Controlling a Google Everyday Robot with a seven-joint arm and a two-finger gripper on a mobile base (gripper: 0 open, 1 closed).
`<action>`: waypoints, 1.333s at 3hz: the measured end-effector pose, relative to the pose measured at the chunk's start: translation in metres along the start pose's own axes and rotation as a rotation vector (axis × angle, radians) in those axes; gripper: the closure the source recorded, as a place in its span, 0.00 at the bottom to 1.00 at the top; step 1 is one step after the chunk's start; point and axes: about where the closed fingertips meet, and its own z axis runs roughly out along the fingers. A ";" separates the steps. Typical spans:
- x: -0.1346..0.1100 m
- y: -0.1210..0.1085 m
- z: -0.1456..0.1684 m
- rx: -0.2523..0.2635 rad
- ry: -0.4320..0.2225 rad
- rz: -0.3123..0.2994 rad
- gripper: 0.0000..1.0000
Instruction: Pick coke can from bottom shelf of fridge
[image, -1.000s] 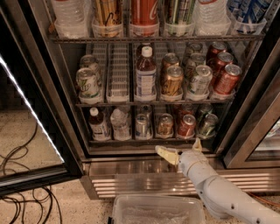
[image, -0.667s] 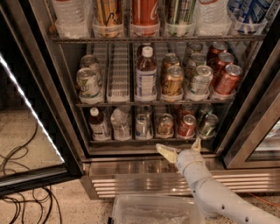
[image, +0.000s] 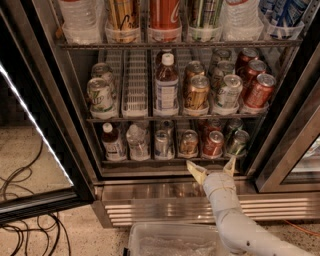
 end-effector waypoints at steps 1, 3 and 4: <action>-0.011 -0.006 0.000 0.042 -0.038 -0.032 0.15; -0.018 -0.003 0.016 0.047 -0.066 -0.060 0.32; -0.013 -0.007 0.023 0.057 -0.060 -0.051 0.32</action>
Offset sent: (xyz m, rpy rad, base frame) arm 0.0187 -0.0010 0.0209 -0.0728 -0.0834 -0.0316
